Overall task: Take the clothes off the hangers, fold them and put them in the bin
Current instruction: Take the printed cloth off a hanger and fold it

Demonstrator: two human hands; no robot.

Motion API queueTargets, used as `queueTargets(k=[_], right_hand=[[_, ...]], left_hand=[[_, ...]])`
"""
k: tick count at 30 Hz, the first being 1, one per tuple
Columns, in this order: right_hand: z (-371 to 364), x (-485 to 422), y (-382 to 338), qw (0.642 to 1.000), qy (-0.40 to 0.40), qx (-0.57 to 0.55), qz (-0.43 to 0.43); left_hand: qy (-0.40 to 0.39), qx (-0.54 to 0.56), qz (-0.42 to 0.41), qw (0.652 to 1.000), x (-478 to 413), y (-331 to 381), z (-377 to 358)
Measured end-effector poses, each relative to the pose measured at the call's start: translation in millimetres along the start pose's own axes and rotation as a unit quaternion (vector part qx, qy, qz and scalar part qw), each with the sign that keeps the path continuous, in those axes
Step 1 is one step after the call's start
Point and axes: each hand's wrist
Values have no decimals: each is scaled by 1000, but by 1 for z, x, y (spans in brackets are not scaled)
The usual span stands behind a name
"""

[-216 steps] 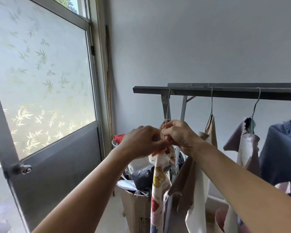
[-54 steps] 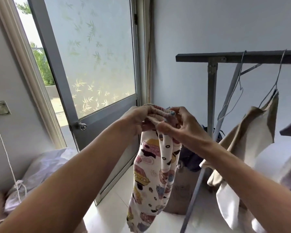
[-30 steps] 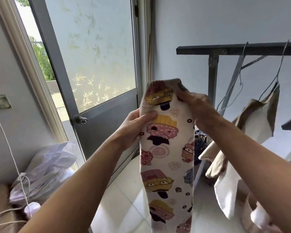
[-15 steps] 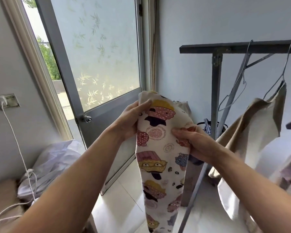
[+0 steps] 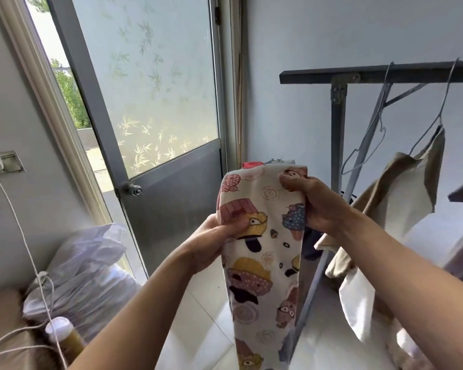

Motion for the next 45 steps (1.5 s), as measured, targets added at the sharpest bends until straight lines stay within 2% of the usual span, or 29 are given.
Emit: queueTargets(k=[4,7,10,13,15,19,21,23,26,28,30,36,39,42,45], right_hand=[[12,14,12,995,-97,4,-31],[14,23,22,985,-136,94,-53],[12,25,30,979,-80,177,-56],[10,22,30,983,-6,181,-14],[7,20,29,981,21,195,8],[5,13,34,965,131,223,37],[6,8,39,949,196,244,42],[6,6,41,942,225,244,49],[5,7,37,958,234,162,33],[6,10,30,975,191,112,18],[10,12,24,984,136,116,14],[10,20,9,972,110,197,58],[3,24,4,945,101,297,97],[0,24,4,911,125,375,121],[3,22,4,881,146,428,140]], left_hand=[[21,32,-4,999,-2,18,-6],[33,73,-7,997,-6,32,-6],[18,68,11,997,-9,40,0],[-54,-14,42,998,-9,36,8],[-53,-66,69,994,-8,35,13],[34,-117,47,991,-7,40,10],[110,-107,37,987,-9,41,5],[172,-67,33,982,-12,38,1],[169,-33,3,985,-11,36,-5],[141,8,-9,990,-8,38,-9],[113,24,-16,993,-6,38,-7],[83,-113,-38,989,-5,45,6],[72,-213,-44,974,-3,48,10],[90,-332,-59,937,-2,51,11],[143,-449,-92,878,-5,52,12]])
Point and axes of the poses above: each hand's wrist, its own x-axis away from the middle knuckle, its own z-axis out of the back of the hand, y = z × x, and after that the axes turned 5 degrees about z, right-handed
